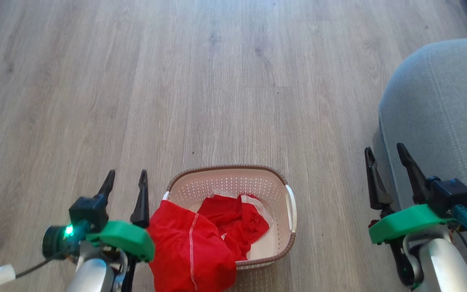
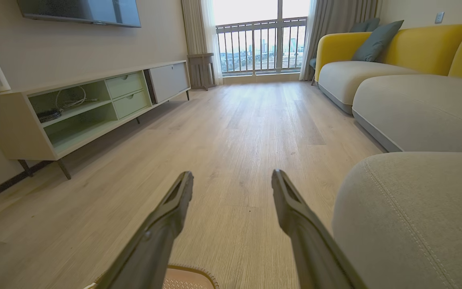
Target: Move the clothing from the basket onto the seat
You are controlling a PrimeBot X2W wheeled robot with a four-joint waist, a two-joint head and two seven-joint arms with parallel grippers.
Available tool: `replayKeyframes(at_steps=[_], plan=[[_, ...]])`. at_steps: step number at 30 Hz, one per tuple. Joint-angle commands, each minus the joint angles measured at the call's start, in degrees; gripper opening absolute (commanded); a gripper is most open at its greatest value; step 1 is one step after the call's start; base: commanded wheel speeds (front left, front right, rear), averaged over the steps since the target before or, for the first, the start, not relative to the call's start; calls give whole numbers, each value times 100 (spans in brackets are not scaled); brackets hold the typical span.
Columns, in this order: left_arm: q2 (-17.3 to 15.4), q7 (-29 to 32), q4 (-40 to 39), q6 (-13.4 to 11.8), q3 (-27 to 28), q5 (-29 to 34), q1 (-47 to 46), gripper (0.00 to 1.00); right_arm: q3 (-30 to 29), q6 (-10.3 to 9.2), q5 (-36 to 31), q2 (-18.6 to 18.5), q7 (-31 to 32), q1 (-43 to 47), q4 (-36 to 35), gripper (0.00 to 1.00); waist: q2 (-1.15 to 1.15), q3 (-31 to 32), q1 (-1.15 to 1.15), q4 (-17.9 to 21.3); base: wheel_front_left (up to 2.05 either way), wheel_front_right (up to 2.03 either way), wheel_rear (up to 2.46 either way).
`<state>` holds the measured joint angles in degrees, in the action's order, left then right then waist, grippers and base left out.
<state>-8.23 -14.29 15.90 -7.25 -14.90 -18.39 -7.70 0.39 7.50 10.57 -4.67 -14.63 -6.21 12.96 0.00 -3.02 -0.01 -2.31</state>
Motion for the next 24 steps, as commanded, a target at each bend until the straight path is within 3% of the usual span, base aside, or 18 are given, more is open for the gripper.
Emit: replayKeyframes(at_steps=[1,24], plan=[[-78,-70,-250,-30,284,92,-114,100,131,-1,-15,-95,-37,-64,-179,100,0,33,1,-20,0,0,0],[56,-71,-393,144,676,360,58,100,103,-1,-14,-75,-37,-123,-248,100,0,-186,1,-47,0,0,0]])
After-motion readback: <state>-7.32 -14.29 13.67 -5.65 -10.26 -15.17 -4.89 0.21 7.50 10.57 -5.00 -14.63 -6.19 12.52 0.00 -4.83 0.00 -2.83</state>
